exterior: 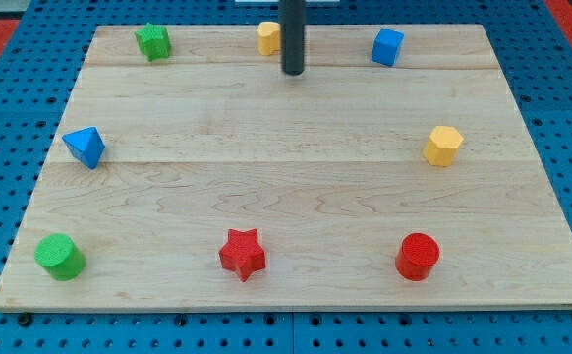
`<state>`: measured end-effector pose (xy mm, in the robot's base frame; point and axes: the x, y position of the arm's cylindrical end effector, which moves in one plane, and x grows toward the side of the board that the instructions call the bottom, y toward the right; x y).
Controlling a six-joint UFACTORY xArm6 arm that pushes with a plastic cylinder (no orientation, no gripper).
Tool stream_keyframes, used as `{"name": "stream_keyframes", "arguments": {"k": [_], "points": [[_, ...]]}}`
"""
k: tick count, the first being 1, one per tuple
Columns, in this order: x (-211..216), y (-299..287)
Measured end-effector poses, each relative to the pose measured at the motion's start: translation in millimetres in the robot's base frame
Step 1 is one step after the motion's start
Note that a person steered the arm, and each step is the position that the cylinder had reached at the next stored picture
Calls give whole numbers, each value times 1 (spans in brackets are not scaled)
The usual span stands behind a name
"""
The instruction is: Push the yellow heart and blue cube towards the top left corner
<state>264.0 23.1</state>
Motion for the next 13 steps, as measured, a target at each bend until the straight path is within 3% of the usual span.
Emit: {"name": "stream_keyframes", "arguments": {"k": [1, 3, 4, 5, 7, 8, 9, 10, 11, 12, 13], "points": [[-10, 33], [-72, 41], [-44, 3], [-51, -60], [-72, -77], [-58, -166], [-45, -169], [-45, -86], [10, 23], [15, 147], [-25, 209]]}}
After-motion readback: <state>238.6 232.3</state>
